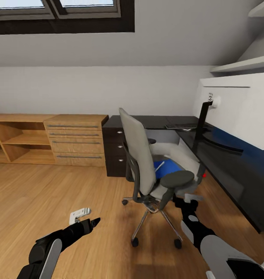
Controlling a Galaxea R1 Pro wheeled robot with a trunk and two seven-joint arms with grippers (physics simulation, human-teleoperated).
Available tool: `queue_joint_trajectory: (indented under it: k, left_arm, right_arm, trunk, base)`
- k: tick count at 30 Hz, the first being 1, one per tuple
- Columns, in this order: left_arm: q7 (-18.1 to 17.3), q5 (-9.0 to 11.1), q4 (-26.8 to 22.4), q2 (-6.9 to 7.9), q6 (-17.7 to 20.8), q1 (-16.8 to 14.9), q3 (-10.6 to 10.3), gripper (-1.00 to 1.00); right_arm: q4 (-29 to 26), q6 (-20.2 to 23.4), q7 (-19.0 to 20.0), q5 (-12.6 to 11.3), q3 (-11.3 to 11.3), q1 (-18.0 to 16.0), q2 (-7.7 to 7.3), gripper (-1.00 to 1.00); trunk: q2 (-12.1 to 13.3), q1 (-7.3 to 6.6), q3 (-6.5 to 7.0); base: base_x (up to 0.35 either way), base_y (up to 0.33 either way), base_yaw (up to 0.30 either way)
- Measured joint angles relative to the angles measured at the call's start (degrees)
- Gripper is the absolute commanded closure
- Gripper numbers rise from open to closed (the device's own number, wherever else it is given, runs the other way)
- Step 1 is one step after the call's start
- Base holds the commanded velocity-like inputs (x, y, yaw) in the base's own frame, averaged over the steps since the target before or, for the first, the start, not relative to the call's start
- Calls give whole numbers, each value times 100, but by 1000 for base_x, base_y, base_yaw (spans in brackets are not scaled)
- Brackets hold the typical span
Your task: In the bedroom, organize the workspace by keeping the computer under the desk, ensuring the monitor is on the desk, placing the keyboard on the desk next to the monitor, placing the mouse on the desk next to the keyboard, moving the folder from the swivel chair onto the desk next to the mouse, stacking the notebook on top of the folder with the pen on top of the notebook, and positioning the swivel chair next to the desk.
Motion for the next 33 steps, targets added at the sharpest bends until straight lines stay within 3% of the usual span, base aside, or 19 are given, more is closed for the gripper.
queue_joint_trajectory:
  k: [21,33]
  left_arm:
    - [14,-10,127,3,-17,0,0,-100]
    - [16,-12,131,2,-23,-1,-1,-100]
  right_arm:
    - [3,-9,-10,-7,-1,0,11,-100]
    - [1,-155,-14,1,16,10,99,-100]
  trunk:
    - [0,0,31]
    - [0,0,32]
  base:
    - [-46,45,207]
    - [0,0,24]
